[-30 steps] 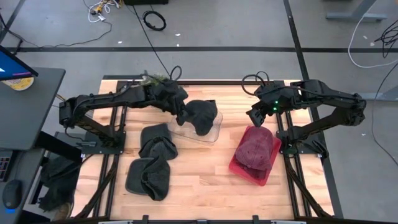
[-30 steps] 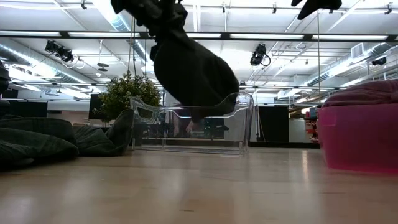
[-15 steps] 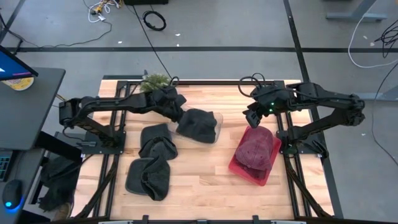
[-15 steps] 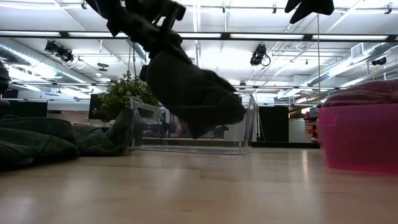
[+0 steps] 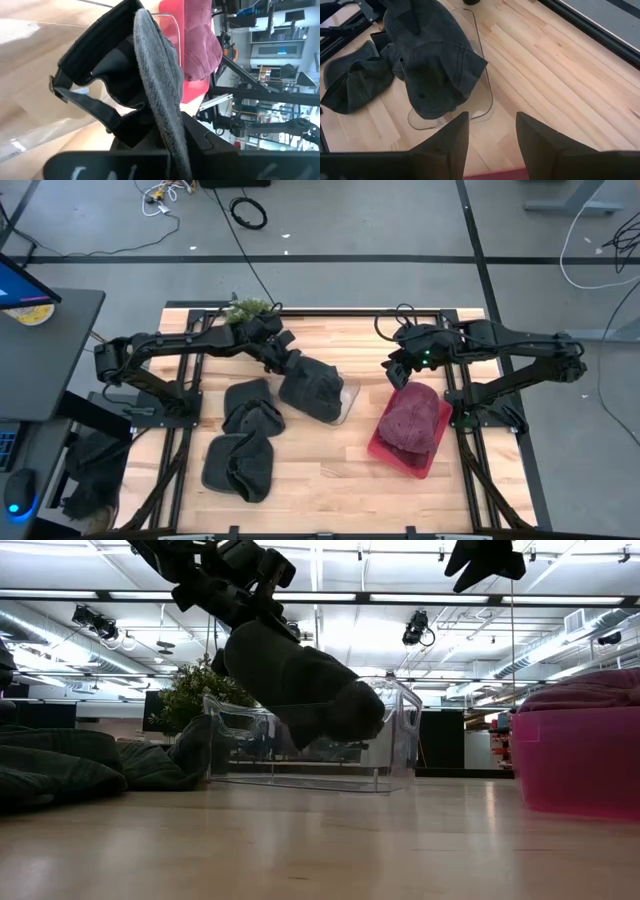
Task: Pick & Place hat
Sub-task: Put the top black cap into the transparent bin
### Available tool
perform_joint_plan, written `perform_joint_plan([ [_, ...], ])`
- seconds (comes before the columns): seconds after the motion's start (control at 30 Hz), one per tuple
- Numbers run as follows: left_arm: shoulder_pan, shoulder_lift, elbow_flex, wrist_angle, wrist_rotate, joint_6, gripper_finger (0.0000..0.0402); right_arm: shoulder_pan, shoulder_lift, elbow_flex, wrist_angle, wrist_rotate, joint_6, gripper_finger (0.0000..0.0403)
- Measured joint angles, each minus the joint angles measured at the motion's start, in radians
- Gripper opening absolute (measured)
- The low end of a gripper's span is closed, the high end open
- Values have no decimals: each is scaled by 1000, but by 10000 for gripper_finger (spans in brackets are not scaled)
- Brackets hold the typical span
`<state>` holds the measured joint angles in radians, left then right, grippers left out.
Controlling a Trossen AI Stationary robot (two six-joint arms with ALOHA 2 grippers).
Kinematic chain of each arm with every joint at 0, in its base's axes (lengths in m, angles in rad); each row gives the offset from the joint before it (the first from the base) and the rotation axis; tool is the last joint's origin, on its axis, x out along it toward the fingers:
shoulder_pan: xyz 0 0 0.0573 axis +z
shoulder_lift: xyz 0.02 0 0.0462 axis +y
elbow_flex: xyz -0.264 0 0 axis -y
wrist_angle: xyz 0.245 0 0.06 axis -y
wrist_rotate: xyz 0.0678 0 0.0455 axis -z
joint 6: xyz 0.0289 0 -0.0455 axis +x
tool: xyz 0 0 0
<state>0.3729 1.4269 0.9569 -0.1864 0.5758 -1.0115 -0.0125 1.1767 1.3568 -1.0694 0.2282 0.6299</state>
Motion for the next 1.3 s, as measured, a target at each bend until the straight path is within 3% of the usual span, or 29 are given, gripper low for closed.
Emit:
perform_joint_plan([
  [0.5,-6,0,0,22,12,3,11,0,0,-70,120,0,-21,164],
  [1.3,-45,73,2,60,26,164,11,-80,0,-72,169,-57,-92,164],
])
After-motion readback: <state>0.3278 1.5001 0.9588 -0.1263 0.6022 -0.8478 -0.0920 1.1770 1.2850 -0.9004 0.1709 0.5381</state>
